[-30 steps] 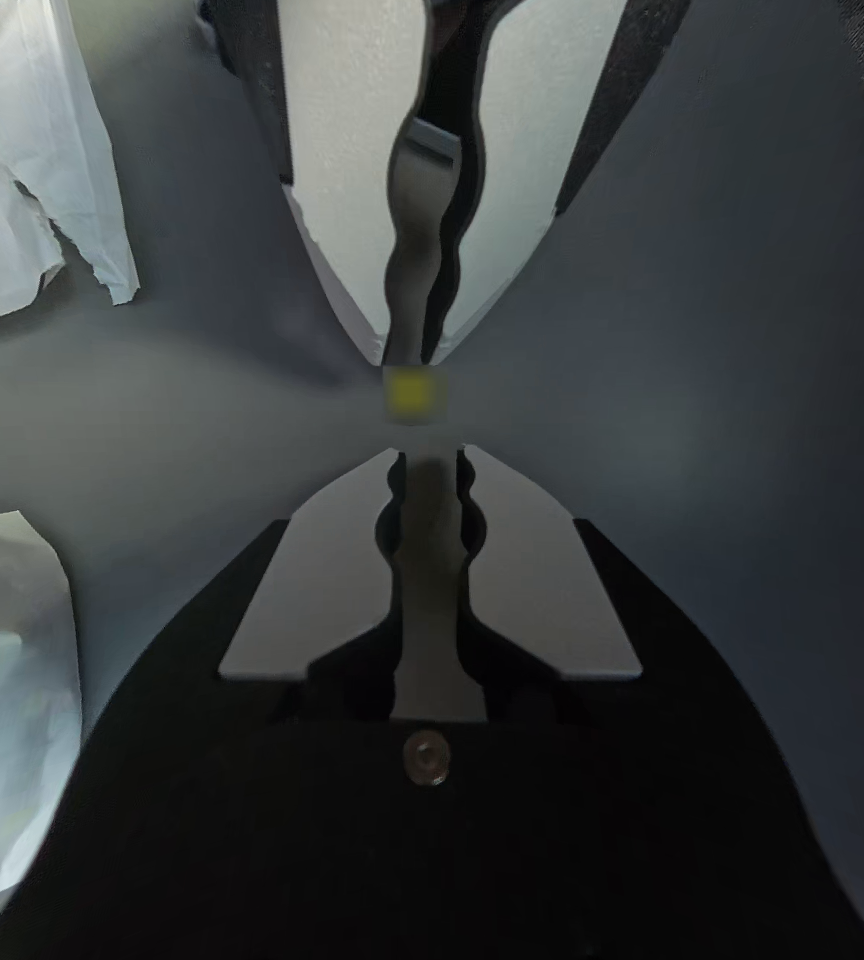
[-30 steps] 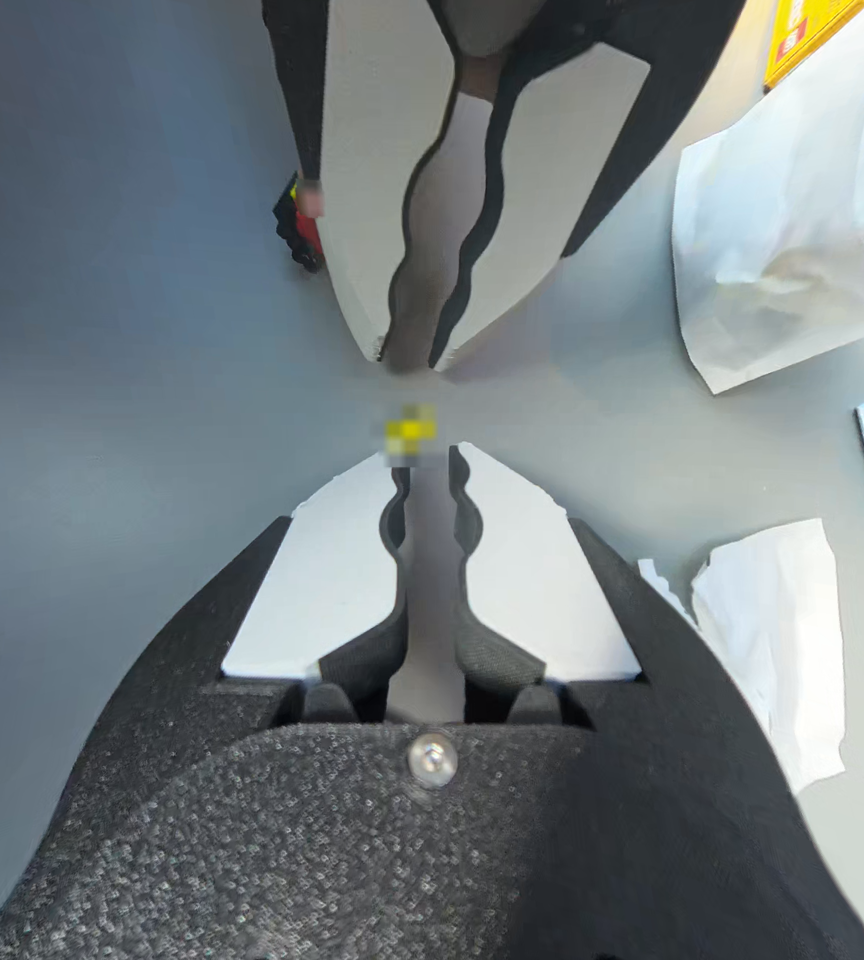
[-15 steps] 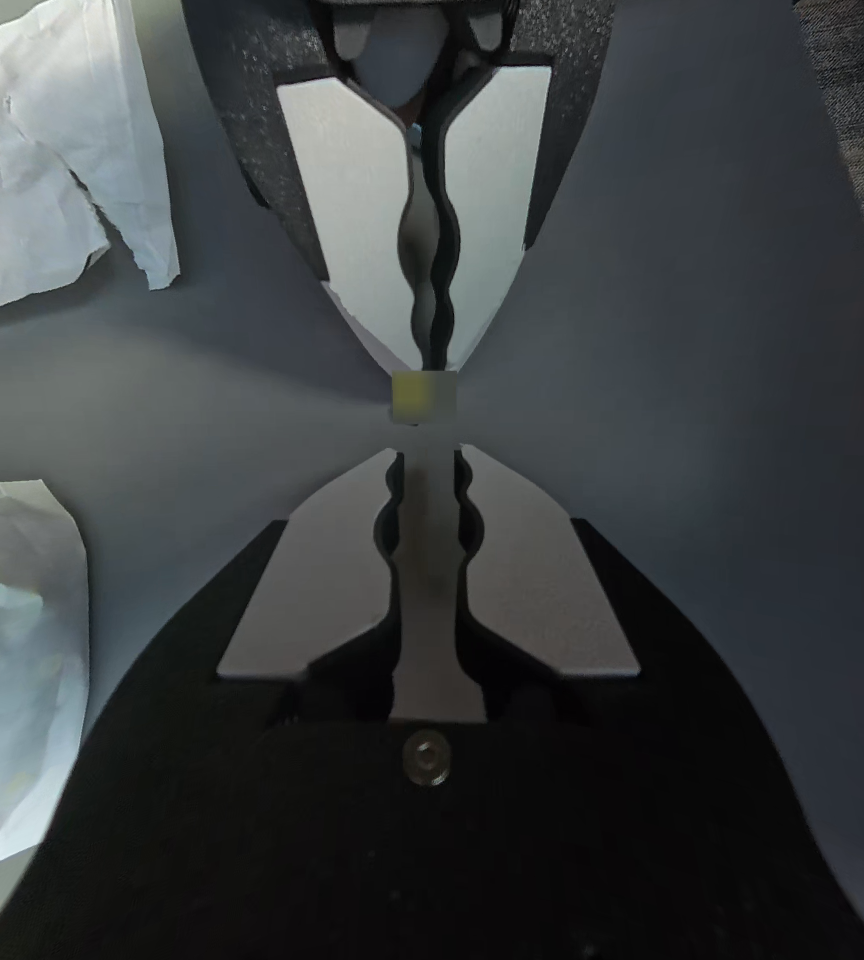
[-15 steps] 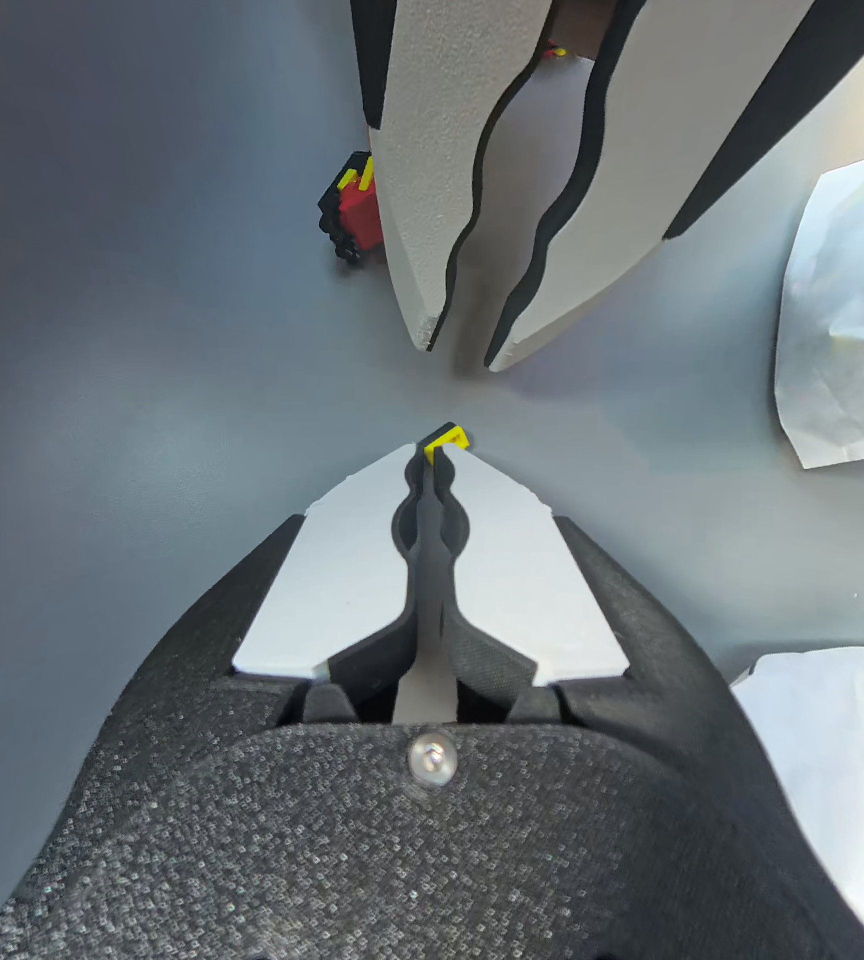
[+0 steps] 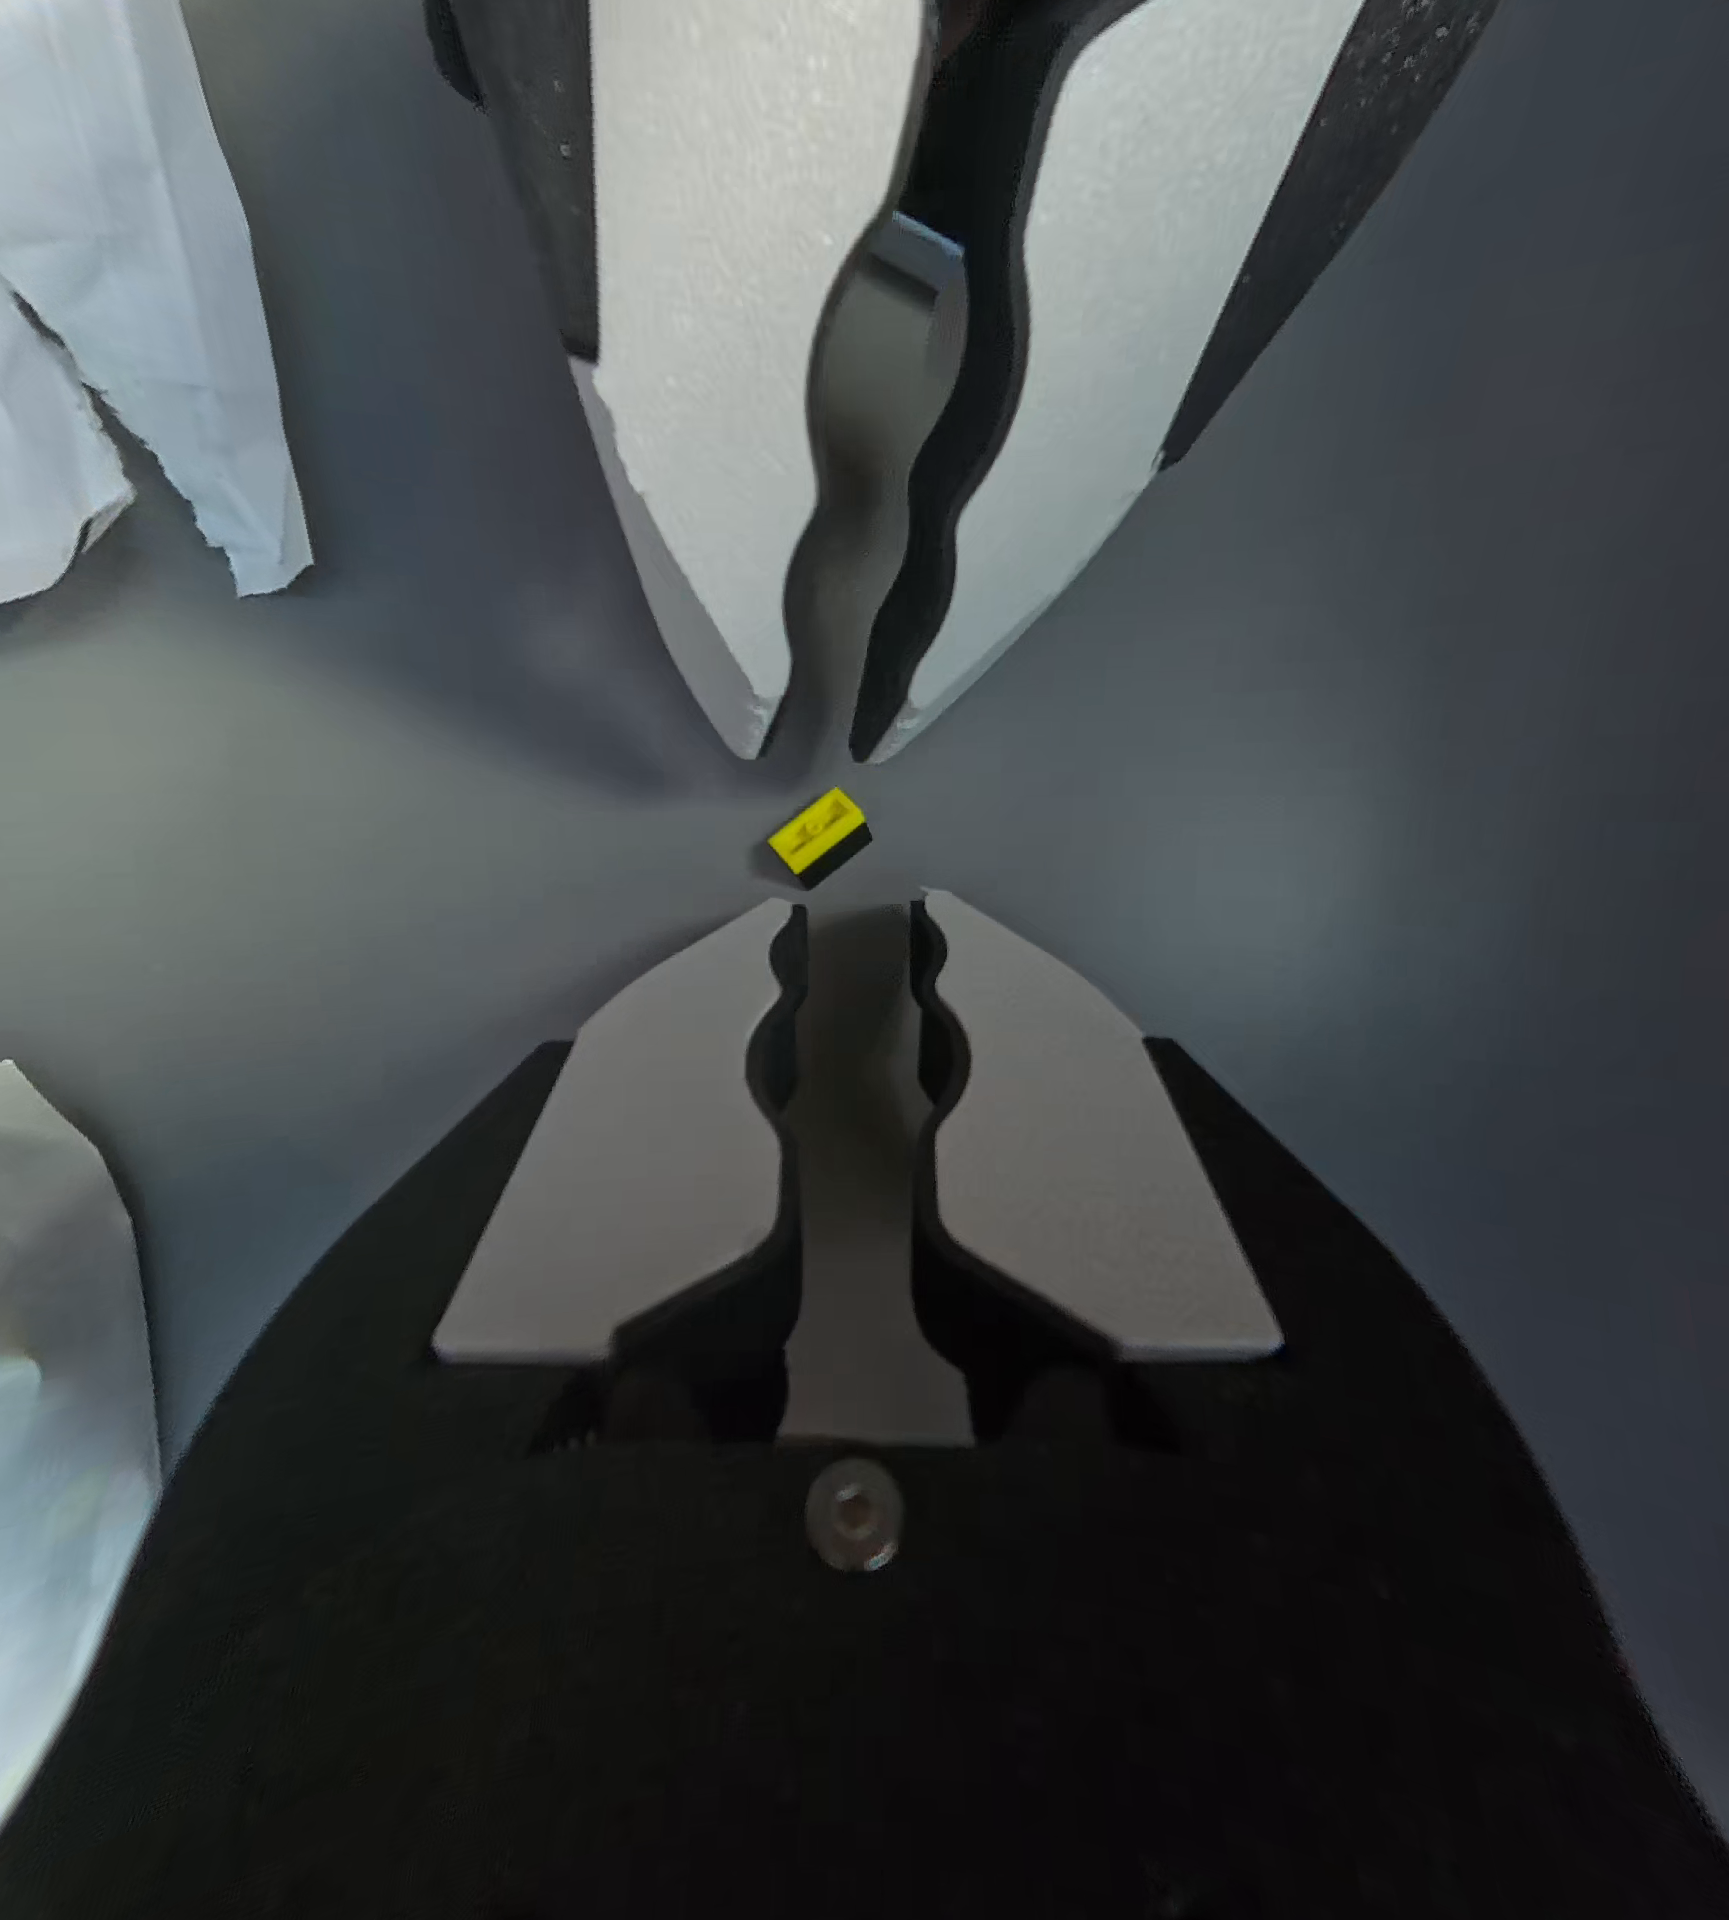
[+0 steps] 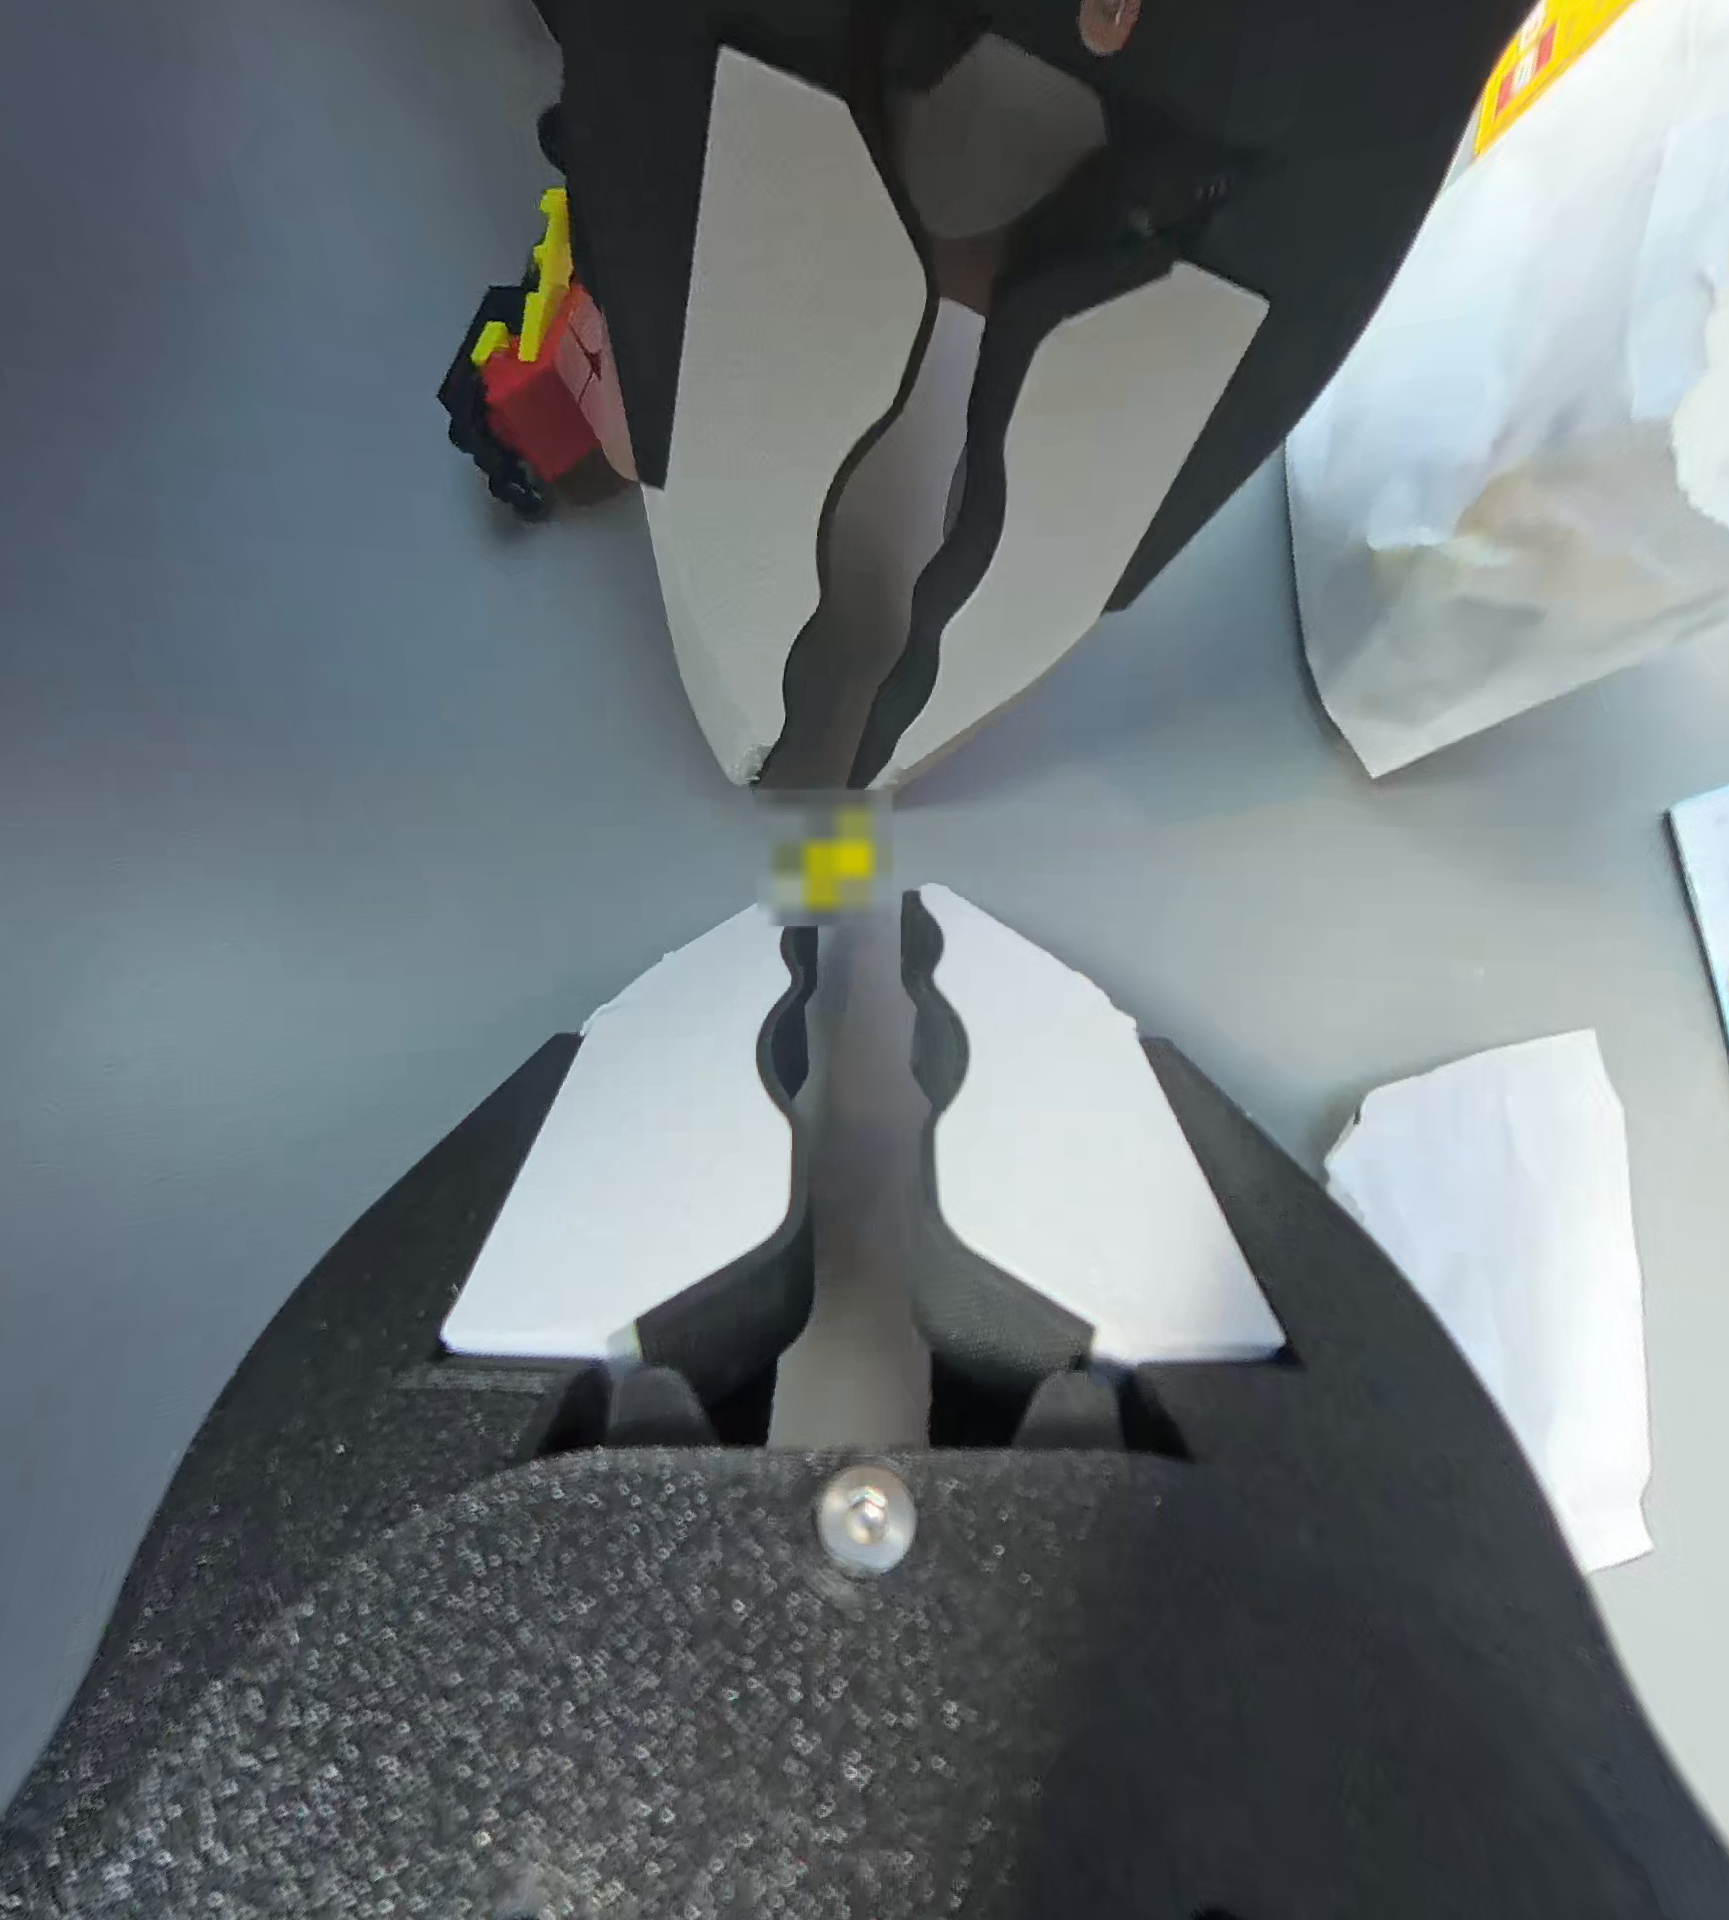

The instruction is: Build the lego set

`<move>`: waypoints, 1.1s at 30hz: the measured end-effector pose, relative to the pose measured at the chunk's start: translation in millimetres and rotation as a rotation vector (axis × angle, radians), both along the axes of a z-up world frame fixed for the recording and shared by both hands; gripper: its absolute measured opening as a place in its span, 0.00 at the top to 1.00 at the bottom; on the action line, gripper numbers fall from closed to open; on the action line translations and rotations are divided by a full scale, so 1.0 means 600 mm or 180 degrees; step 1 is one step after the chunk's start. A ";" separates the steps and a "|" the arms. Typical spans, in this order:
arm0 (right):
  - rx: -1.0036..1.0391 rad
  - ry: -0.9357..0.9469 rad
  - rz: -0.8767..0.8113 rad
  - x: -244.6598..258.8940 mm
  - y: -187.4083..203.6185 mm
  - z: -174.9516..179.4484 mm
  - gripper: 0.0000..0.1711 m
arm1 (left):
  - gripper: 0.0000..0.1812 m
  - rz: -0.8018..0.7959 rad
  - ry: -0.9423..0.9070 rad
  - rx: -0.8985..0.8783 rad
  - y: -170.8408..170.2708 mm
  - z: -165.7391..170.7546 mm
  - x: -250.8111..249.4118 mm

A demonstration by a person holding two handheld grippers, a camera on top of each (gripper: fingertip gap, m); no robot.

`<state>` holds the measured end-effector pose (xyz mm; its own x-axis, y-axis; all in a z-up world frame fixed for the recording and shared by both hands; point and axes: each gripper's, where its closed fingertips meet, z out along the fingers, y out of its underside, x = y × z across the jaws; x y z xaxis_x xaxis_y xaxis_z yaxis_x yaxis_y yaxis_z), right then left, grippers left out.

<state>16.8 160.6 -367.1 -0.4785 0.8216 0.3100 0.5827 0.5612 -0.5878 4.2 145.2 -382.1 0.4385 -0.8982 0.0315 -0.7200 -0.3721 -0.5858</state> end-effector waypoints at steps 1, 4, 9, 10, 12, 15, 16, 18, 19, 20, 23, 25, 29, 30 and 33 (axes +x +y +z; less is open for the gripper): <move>-0.0003 0.0002 0.0114 -0.003 0.000 -0.001 0.91 | 0.90 0.0007 0.0011 -0.0009 -0.001 -0.002 0.002; -0.0082 -0.0256 0.0410 -0.006 -0.001 -0.016 0.88 | 0.89 0.0035 -0.0003 0.0018 -0.002 -0.003 0.006; -0.0218 -0.0471 0.0685 -0.008 -0.006 -0.026 0.89 | 0.90 0.0036 -0.0049 0.0018 0.004 -0.003 0.006; -0.0274 -0.0483 0.0698 -0.008 -0.009 -0.025 0.90 | 0.90 0.0018 -0.0044 0.0038 0.007 -0.003 0.006; -0.0281 -0.0467 0.0673 -0.008 -0.010 -0.028 0.92 | 0.90 -0.0028 -0.0042 0.0062 0.011 -0.003 0.008; -0.0295 -0.0366 0.0598 -0.008 -0.010 -0.027 0.91 | 0.91 -0.0098 -0.0077 0.0051 0.014 -0.003 0.011; -0.0262 -0.0343 0.0559 -0.008 -0.006 -0.026 0.89 | 0.91 -0.0117 -0.0083 0.0047 0.015 -0.003 0.011; -0.0244 -0.0364 0.0545 -0.005 -0.003 -0.025 0.87 | 0.92 -0.0175 -0.0088 0.0047 0.016 -0.003 0.013; -0.0252 -0.0368 0.0538 -0.005 -0.003 -0.025 0.87 | 0.92 -0.0204 -0.0093 0.0060 0.017 -0.003 0.014; -0.0275 -0.0382 0.0534 -0.005 -0.004 -0.026 0.87 | 0.92 -0.0253 -0.0103 0.0077 0.017 -0.003 0.017; -0.0304 -0.0443 0.0446 -0.005 -0.002 -0.026 0.87 | 0.92 -0.0358 -0.0103 0.0162 0.019 -0.002 0.018; -0.0336 -0.0428 0.0331 -0.004 -0.001 -0.026 0.87 | 0.92 -0.0328 -0.0130 0.0214 0.020 0.004 0.013; -0.0416 -0.0350 0.0229 -0.001 -0.005 -0.026 0.87 | 0.91 -0.0286 -0.0199 0.0201 0.013 0.015 -0.001; -0.0428 -0.0341 0.0237 -0.002 -0.006 -0.026 0.87 | 0.91 -0.0277 -0.0197 0.0166 0.011 0.013 0.000; -0.0417 -0.0377 0.0313 -0.006 -0.004 -0.026 0.87 | 0.91 -0.0280 -0.0126 0.0136 0.011 -0.001 0.005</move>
